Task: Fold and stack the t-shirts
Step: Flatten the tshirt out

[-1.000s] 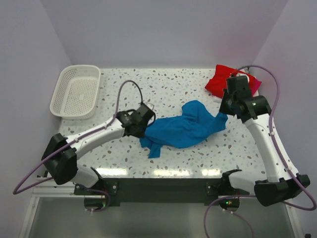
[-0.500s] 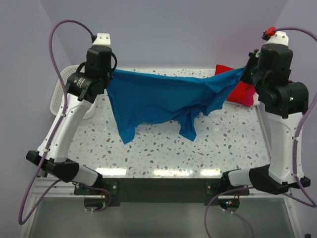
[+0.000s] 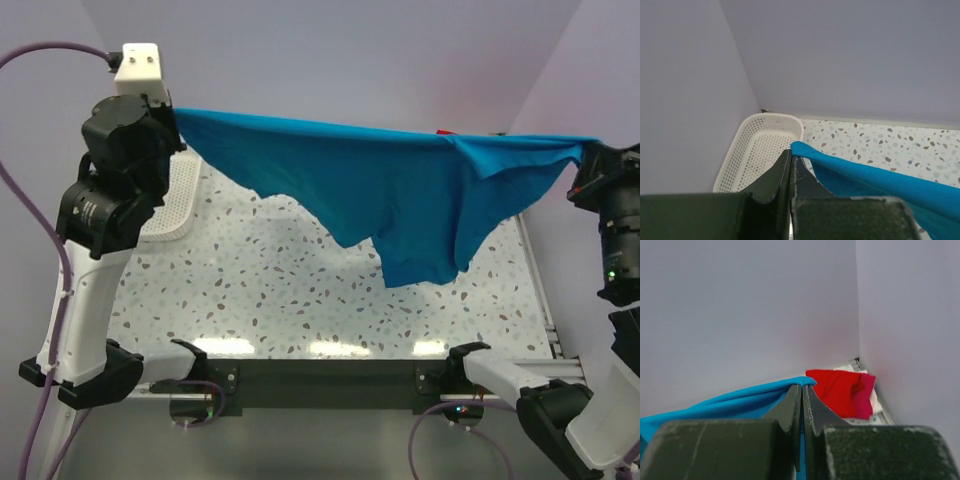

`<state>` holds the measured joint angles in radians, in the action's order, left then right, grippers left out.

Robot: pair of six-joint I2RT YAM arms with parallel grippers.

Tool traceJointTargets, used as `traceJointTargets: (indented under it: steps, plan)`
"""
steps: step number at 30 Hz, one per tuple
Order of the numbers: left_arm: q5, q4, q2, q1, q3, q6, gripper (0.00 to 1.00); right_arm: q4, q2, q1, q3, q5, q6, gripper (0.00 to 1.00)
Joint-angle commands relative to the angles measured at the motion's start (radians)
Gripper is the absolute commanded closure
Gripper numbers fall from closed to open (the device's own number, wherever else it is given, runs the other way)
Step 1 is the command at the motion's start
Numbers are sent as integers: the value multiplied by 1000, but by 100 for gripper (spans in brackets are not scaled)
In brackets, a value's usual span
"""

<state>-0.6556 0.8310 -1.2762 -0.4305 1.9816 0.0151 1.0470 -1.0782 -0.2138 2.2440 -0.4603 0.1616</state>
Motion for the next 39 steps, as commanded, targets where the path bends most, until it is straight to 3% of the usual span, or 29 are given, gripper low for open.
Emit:
traceJointTargets:
  steps: [1,9,14,16,21,28,39]
  plan:
    - [-19,-78,8,6,49,-50,100,-104,-14,5,17,-60,-42,100]
    - [83,-66,-98,6,-52,-44,100,-172,-103,7,-211,12,7,100]
    - [131,-105,-232,30,-58,-90,100,-240,-244,7,-285,94,35,100]
    - [145,-119,-303,76,-27,-92,100,-274,-314,8,-282,118,47,100]
    - [207,-72,-463,192,243,-57,100,-300,-439,8,-144,155,76,100]
    - [241,-125,-411,205,250,-95,100,-292,-491,8,95,149,62,100]
    - [315,-179,-93,205,131,-53,100,-338,-197,8,-6,103,-10,100]
